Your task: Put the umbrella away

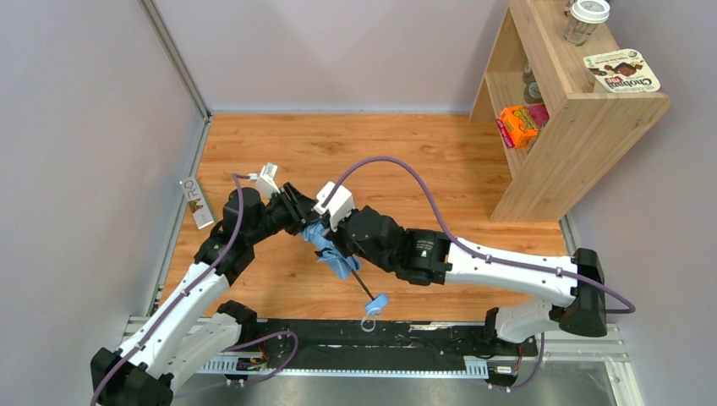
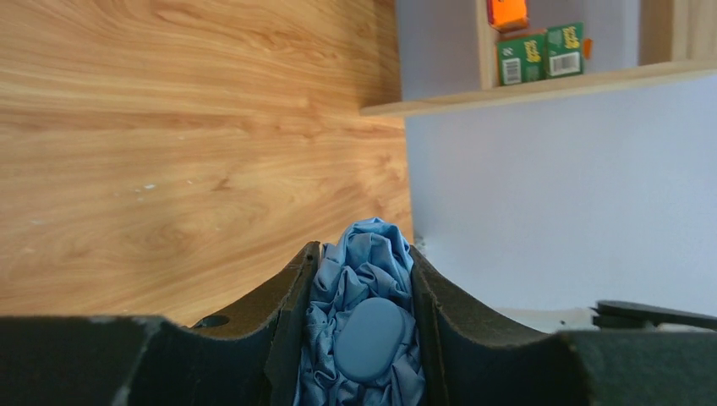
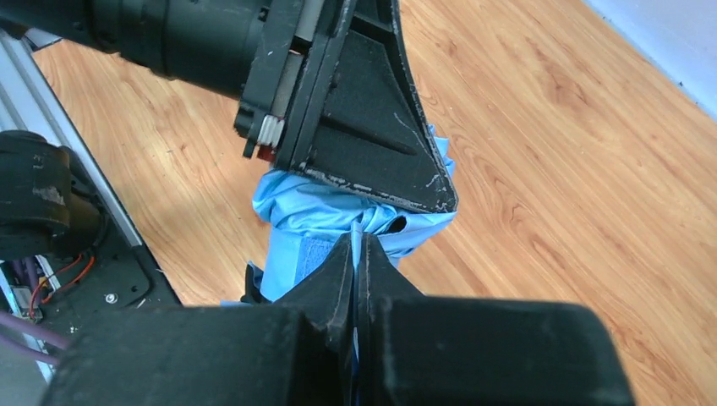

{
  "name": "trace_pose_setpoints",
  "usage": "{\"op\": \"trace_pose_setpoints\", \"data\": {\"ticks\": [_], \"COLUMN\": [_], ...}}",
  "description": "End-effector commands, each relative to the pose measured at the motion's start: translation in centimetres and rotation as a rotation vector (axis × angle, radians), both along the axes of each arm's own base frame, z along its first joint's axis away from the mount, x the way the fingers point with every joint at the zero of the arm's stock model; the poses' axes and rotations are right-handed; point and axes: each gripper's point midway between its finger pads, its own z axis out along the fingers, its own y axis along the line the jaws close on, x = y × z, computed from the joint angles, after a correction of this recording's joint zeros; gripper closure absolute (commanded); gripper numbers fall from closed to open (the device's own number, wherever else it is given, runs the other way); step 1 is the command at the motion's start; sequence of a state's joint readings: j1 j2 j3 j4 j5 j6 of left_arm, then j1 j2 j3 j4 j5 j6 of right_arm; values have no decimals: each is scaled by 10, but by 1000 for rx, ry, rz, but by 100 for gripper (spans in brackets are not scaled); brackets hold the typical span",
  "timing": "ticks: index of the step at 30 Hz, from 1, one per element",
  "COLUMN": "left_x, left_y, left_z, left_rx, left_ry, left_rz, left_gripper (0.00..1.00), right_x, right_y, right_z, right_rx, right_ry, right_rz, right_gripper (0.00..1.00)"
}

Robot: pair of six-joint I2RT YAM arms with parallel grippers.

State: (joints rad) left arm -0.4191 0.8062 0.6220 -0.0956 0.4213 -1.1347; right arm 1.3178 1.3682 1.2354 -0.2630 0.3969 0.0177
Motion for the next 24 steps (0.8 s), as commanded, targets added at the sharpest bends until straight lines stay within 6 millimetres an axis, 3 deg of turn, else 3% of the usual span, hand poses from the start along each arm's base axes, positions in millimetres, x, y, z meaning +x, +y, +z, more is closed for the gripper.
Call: {"op": "trace_pose_setpoints", "data": {"ticks": [1,6,7,12,18,20,22,24], "left_x": [14,13,12,16,21,21,21,22], "left_y": [12,11,12,11,3,-2,-6,-5], "left_z": [4,16,18,23,44,53,63,64], "left_rx": [167,102,89,57,2,-50,-85,-94], "left_ry": [-93,-144,-152,-148,-164,-180,-212,-211], "left_rz": [108,122,128,149,130,111,94,96], "left_gripper": [100,100,100,100,100,100,100,100], "right_x": [-18,-21,-25,-40,-67,-75,-86,-90], "right_y": [34,39,41,43,47,50,50,44], "right_z": [125,122,129,127,98,80,67,66], "right_rx": [463,600,636,633,452,378,348,377], "right_ry": [58,351,385,413,380,393,418,410], "right_rz": [131,185,217,306,421,464,521,543], "right_gripper": [100,100,100,100,100,100,100,100]}}
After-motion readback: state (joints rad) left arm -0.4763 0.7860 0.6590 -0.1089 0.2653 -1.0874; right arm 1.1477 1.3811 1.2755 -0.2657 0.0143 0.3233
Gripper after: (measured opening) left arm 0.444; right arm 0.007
